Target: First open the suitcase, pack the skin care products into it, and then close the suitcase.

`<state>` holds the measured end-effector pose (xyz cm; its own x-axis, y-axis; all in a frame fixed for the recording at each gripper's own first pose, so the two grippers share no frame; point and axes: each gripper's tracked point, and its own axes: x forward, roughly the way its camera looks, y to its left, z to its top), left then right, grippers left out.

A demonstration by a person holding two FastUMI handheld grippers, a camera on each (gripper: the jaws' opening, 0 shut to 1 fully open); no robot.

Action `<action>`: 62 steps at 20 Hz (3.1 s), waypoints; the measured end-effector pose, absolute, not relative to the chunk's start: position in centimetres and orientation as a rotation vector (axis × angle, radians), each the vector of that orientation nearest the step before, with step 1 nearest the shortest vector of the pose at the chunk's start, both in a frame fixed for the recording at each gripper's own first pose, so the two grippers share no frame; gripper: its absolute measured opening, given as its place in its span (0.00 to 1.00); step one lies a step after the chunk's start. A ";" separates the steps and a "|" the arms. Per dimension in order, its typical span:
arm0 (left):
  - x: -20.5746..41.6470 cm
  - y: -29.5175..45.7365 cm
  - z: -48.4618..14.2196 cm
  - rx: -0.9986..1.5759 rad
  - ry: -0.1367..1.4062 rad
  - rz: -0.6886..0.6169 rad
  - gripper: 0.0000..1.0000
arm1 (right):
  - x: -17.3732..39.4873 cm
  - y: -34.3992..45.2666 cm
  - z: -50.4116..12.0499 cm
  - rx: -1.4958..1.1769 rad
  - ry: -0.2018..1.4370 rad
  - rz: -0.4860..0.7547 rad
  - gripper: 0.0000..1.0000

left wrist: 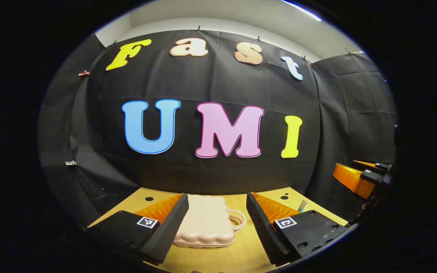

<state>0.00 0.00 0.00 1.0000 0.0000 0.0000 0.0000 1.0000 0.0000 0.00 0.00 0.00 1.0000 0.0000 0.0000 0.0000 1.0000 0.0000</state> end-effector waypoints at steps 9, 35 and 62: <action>0.4 -0.7 -0.4 0.020 0.011 0.023 0.96 | 0.7 1.2 -2.0 0.037 0.055 0.065 0.96; 16.1 -11.0 -13.8 0.066 0.351 -0.064 0.94 | 4.3 -3.0 -9.0 0.021 0.181 0.180 0.97; 27.5 -10.9 -28.3 0.003 0.692 0.025 0.14 | 6.1 -5.9 -14.6 -0.005 0.342 0.172 0.97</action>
<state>27.50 -10.95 -28.27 0.7694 0.0239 -0.6383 -0.0218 0.9997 0.0112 6.11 -5.93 -14.63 0.9276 0.1666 -0.3344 -0.1682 0.9855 0.0244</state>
